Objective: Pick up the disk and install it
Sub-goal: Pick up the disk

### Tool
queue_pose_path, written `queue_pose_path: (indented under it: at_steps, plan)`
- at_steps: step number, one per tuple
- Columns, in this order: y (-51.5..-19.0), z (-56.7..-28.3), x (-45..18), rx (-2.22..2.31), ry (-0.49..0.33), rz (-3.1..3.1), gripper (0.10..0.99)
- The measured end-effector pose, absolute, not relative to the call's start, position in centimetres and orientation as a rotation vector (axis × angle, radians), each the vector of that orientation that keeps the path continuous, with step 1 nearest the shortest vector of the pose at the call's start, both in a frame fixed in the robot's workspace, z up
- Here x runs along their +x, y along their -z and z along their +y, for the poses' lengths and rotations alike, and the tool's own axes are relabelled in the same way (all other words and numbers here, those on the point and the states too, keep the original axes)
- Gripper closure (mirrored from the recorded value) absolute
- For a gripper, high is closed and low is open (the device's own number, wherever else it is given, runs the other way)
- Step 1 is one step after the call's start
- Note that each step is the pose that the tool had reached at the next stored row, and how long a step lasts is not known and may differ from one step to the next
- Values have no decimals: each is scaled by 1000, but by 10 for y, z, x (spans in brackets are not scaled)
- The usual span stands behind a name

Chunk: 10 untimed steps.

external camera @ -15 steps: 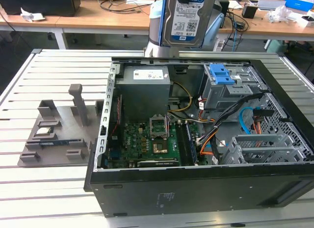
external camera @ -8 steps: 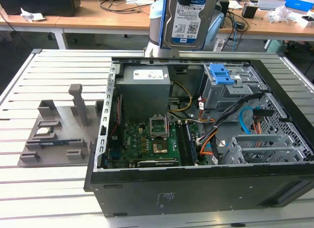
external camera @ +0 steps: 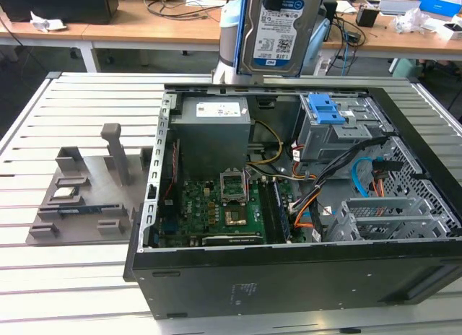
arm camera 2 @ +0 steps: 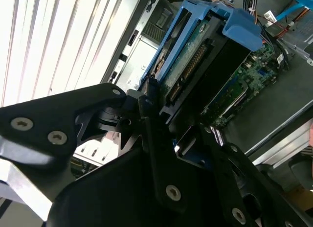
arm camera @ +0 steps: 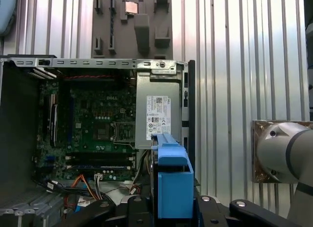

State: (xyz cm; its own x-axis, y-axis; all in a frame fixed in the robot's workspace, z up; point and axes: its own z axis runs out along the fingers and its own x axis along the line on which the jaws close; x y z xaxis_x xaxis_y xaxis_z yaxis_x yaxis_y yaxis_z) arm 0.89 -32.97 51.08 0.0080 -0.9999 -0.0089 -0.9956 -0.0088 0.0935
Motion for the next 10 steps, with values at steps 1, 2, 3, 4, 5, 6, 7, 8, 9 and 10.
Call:
queue_pose_path:
  at_steps: [1, 2, 3, 4, 5, 6, 7, 8, 9, 10]
  plan:
    - [-511, -331, 9, 2187, 111, -2168, 722]
    - [-511, -333, 9, 2187, 111, -2168, 722]
    - [-511, -338, 9, 2187, 111, -2168, 722]
    - [-510, -340, 9, 2187, 111, -2168, 722]
    - [-510, -341, 9, 2187, 111, -2168, 722]
    - [-510, -343, 9, 2187, 111, -2168, 722]
    - [-510, -345, 9, 2187, 111, -2168, 722]
    - [-510, -347, 9, 2187, 111, -2168, 722]
    - [-510, -351, 9, 2187, 111, -2168, 722]
    - [-510, -352, 9, 2187, 111, -2168, 722]
